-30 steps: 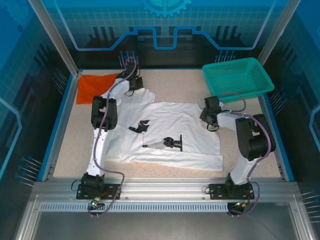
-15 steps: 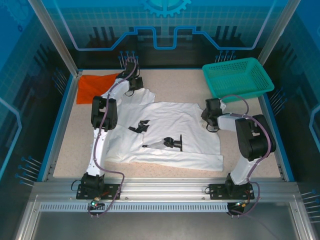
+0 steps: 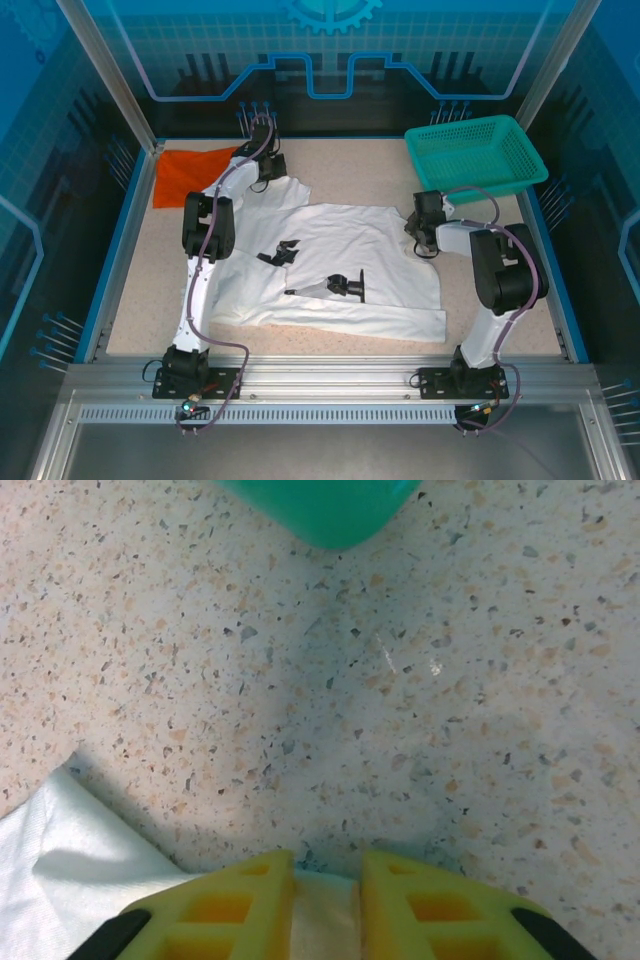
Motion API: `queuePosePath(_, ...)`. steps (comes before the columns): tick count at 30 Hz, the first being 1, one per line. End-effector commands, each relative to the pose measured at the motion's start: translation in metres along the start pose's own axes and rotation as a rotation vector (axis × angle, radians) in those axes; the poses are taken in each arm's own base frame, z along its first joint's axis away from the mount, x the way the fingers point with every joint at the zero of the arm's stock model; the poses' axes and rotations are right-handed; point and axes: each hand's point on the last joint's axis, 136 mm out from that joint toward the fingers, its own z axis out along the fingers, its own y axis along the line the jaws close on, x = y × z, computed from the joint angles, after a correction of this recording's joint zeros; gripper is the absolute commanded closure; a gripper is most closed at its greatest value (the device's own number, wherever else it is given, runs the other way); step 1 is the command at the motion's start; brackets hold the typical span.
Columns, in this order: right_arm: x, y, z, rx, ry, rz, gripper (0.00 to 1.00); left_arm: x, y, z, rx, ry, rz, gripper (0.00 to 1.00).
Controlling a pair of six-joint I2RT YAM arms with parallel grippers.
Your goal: Fold and stack the t-shirts
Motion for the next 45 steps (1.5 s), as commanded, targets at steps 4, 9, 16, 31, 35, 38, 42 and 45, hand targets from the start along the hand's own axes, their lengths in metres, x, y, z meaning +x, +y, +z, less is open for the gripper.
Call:
queuePosePath(4,0.003,-0.006,0.009,0.033,0.038,0.007,0.92,-0.004,-0.011,-0.015,0.033,0.001,0.007,1.00)
queuePosePath(9,0.003,-0.001,0.008,0.012,0.041,-0.006,1.00,-0.004,-0.010,-0.015,0.032,0.000,0.006,1.00)
queuePosePath(16,-0.017,0.029,-0.021,-0.092,-0.023,-0.083,1.00,-0.016,-0.010,-0.026,0.041,-0.028,-0.009,1.00)
queuePosePath(31,-0.078,0.066,-0.100,-0.243,-0.151,-0.271,1.00,-0.065,-0.026,-0.096,0.192,-0.205,-0.003,1.00)
queuePosePath(35,-0.082,0.066,-0.110,-0.255,-0.145,-0.312,1.00,-0.066,-0.026,-0.113,0.216,-0.243,0.007,1.00)
queuePosePath(38,-0.080,0.061,-0.116,-0.253,-0.141,-0.333,1.00,-0.060,-0.024,-0.126,0.226,-0.271,0.023,1.00)
queuePosePath(42,-0.071,0.049,-0.120,-0.250,-0.112,-0.343,1.00,-0.044,-0.019,-0.139,0.232,-0.278,0.058,1.00)
queuePosePath(45,-0.065,0.033,-0.124,-0.244,-0.092,-0.314,1.00,-0.028,-0.011,-0.154,0.224,-0.300,0.076,1.00)
